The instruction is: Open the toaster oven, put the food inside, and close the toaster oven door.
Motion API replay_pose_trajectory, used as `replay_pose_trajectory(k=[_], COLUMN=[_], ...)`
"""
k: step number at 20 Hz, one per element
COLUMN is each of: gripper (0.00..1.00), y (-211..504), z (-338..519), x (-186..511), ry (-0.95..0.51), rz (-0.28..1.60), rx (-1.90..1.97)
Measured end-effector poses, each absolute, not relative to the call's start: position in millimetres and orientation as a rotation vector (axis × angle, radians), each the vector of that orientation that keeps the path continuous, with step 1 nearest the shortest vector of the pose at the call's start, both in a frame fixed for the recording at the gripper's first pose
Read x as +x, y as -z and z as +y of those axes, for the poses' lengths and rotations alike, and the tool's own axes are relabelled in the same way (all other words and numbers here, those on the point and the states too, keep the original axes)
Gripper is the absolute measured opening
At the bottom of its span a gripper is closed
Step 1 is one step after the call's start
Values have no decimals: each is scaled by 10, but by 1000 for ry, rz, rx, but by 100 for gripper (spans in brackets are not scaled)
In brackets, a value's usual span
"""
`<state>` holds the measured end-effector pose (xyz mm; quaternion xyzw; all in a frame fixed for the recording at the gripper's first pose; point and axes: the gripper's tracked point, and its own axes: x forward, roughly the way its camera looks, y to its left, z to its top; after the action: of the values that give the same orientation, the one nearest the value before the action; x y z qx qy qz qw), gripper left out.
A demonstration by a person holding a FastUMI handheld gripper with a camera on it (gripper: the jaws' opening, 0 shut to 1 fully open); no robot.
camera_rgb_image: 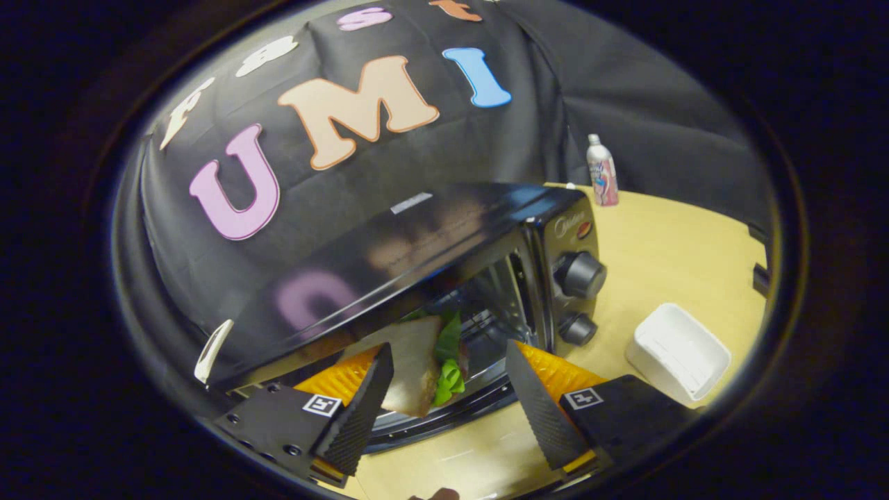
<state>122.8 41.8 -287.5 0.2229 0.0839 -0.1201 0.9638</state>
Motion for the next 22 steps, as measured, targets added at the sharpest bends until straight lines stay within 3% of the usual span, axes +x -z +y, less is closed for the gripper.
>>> replay_pose_trajectory(k=[10, 22], gripper=[100, 100], y=[3093, 3666], z=[650, 933], x=[279, -610], ry=[268, 67], rz=[403, 622], rx=[204, 97])
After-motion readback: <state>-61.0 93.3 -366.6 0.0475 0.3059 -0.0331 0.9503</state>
